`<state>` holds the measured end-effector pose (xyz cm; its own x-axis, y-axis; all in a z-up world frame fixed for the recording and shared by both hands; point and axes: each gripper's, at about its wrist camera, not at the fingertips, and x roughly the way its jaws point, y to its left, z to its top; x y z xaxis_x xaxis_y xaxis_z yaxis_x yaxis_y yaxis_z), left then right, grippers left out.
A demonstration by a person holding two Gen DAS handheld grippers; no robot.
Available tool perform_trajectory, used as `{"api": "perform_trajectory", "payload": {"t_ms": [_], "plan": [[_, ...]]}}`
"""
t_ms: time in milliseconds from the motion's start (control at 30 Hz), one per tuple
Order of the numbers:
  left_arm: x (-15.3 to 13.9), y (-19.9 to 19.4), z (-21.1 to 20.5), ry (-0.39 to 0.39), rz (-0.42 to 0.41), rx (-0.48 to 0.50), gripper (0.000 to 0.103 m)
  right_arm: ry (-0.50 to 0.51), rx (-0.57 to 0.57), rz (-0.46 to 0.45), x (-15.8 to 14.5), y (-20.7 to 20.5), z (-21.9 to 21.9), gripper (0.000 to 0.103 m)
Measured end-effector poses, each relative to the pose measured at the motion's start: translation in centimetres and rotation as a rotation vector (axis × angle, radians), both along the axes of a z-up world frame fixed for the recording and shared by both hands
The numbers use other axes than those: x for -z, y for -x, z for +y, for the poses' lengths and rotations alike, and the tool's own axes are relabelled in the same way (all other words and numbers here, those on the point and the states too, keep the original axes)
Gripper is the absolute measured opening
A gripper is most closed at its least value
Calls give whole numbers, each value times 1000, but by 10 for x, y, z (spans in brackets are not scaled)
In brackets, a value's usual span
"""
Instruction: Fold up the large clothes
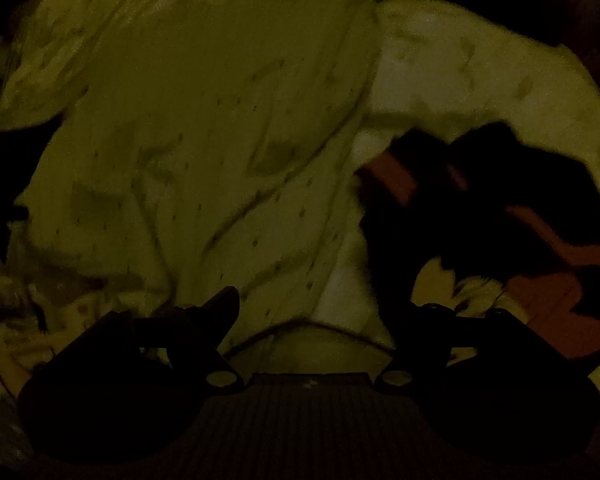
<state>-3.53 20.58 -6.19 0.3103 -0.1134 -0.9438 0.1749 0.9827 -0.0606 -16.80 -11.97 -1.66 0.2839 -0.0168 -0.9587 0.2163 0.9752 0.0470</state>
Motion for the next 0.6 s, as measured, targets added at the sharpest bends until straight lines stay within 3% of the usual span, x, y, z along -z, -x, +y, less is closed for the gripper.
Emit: {"api": "perform_trajectory", "payload": {"t_ms": [200,233,300,433,533,600], "plan": [[-10,-7,8,-7,-6,-47,103,-97,23,49,29,-3,11,77],[-10,-9,9,-11,-9,-59,103,-82,25,48,33,-5,14,73],[-13,-8,10,-15,-9,-69,103,64,-6,56,33,-14,27,70],[-13,-3,9,-24,-15,-61,103,217,-168,-12,18,-21,53,71],[-9,1,9,-22,2,-65,103,256,-291,-68,7,-23,72,74],[-7,2,9,-18,12,-67,103,223,-367,-72,8,-24,84,79]]}}
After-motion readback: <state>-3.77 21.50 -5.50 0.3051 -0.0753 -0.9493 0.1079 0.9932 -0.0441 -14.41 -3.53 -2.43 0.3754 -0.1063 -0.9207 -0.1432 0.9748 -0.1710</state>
